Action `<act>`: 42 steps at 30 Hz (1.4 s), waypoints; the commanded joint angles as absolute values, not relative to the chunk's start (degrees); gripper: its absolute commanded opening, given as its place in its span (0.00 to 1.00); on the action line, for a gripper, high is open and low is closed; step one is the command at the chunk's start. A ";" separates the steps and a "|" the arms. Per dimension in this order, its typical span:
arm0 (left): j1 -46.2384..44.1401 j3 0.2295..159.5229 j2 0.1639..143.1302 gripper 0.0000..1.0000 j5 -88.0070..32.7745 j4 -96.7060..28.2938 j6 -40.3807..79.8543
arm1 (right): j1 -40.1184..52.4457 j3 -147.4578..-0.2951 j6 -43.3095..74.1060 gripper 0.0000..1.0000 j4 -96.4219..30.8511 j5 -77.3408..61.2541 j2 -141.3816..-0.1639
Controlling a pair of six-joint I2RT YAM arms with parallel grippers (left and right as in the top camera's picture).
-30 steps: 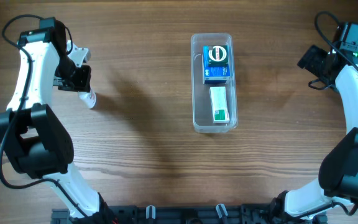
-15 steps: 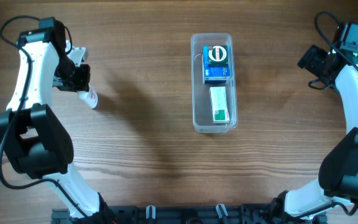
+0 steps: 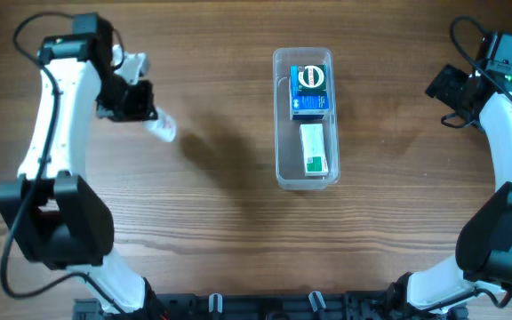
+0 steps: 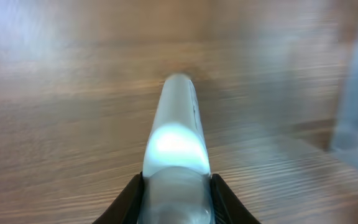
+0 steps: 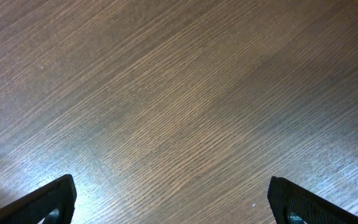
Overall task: Pack container
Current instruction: 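Lift the bottle and carry it right over the container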
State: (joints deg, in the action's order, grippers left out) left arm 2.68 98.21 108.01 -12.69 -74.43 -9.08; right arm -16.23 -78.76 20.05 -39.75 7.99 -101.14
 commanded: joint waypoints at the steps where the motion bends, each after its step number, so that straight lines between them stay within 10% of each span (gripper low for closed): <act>1: -2.44 103.37 102.15 0.25 -15.42 -74.26 -3.20 | -16.21 -78.48 19.64 1.00 -39.62 8.60 -101.10; 19: -30.57 105.82 98.26 0.29 -9.91 -63.22 16.73 | -16.21 -78.48 19.66 1.00 -39.62 8.58 -101.10; 42: -38.79 105.82 114.50 0.26 -1.65 -58.72 27.53 | -16.21 -78.48 19.66 1.00 -39.62 8.58 -101.10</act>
State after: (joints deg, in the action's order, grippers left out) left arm -37.76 104.27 112.90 -2.57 -59.51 26.06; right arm -16.23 -78.76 20.05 -39.75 7.99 -101.14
